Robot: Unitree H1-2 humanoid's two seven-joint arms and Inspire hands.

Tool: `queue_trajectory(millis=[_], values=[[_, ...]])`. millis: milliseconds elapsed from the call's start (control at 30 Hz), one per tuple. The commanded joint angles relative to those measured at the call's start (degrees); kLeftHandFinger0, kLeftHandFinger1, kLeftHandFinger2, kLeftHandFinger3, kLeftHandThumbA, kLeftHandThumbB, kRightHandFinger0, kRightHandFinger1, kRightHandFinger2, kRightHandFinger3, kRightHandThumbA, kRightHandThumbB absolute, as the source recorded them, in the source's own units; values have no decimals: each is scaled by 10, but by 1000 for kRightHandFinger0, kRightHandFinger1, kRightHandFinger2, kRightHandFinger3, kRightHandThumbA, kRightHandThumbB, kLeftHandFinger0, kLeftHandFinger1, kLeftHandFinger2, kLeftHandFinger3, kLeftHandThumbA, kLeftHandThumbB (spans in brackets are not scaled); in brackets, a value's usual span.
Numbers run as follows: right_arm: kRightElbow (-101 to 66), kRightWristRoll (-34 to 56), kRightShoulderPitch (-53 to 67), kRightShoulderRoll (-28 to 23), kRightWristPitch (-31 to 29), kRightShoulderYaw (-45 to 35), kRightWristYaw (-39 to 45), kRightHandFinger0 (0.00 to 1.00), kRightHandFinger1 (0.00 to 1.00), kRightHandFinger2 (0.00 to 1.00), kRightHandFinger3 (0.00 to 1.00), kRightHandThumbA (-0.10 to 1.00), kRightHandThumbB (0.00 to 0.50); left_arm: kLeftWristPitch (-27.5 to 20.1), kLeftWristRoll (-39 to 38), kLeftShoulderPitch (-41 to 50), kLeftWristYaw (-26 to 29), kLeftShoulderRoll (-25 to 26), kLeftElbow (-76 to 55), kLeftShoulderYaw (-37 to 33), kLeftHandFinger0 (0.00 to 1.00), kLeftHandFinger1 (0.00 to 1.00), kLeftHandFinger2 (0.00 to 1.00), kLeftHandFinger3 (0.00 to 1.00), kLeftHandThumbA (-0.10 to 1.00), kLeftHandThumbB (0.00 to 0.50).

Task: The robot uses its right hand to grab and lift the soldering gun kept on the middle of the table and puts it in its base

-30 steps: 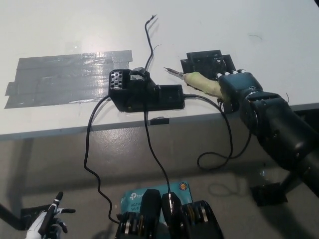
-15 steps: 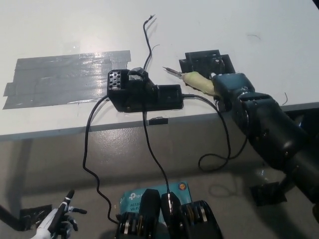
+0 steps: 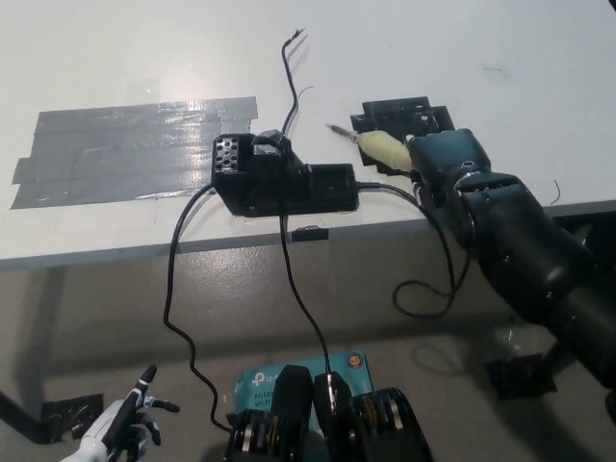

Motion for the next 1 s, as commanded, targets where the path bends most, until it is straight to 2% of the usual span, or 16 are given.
queue_trajectory(millis=[0,33,200,300,333,367,400,433,467,500,567,633,733,800,833,967], values=[[-2,-33,14,-24,15,8,-8,0,287,667,759,-20,1,-21,5,-1,-14,14,-14,-1,0,0,202,498,1000,500],[-20,-28,24,-32,5,-3,-26,0,267,644,632,-91,30,-20,6,-3,-13,14,-12,-1,0,0,202,495,1000,500],[-49,-33,29,-54,-7,-15,-42,8,382,765,614,-100,20,-7,9,2,-12,16,-24,0,0,0,198,497,1000,500],[-63,-19,33,-61,-28,-37,-71,0,361,731,683,-100,6,-2,13,5,-8,18,-26,1,0,2,193,490,1000,500],[-70,-6,36,-65,-46,-51,-85,0,330,729,870,-100,0,-3,14,4,-9,19,-23,0,0,4,191,495,1000,500],[-81,1,35,-72,-62,-61,-91,91,431,862,846,-100,0,-9,16,2,-9,19,-16,-1,0,1,189,493,1000,500],[-85,3,35,-75,-70,-67,-94,166,483,837,834,-100,0,-12,16,0,-10,20,-11,-1,0,0,187,489,1000,500],[-92,7,33,-82,-90,-75,-104,77,409,729,650,-100,40,-15,20,-2,-9,21,-9,-2,0,0,180,500,1000,500],[-94,7,34,-84,-104,-79,-114,11,375,688,602,-100,24,-12,21,-1,-8,21,-11,-2,0,0,179,503,1000,500],[-92,9,34,-88,-126,-85,-134,0,317,613,418,-100,18,-11,22,-1,-8,21,-11,-2,0,0,186,503,1000,500],[-114,4,33,-98,-135,-94,-140,0,190,521,564,-100,24,-16,22,-1,-11,24,-5,-3,0,0,206,504,1000,500],[-123,2,34,-99,-137,-102,-139,0,149,491,491,-100,1,-19,26,-1,-12,27,-3,-5,0,0,204,489,1000,500],[-126,21,36,-102,-169,-127,-167,0,122,516,133,-100,0,-18,25,-1,-12,26,-4,-5,0,0,176,454,1000,500],[-130,17,37,-102,-174,-134,-166,0,109,507,117,-100,0,-14,25,-1,-11,26,-2,-3,0,0,171,459,1000,500],[-132,10,33,-107,-186,-134,-176,0,117,526,110,-100,92,-19,25,0,-14,27,0,-4,0,0,182,468,1000,500],[-133,19,27,-115,-260,-148,-221,0,26,463,236,-100,0,-25,24,-3,-18,30,9,-5,0,0,196,474,1000,500]])
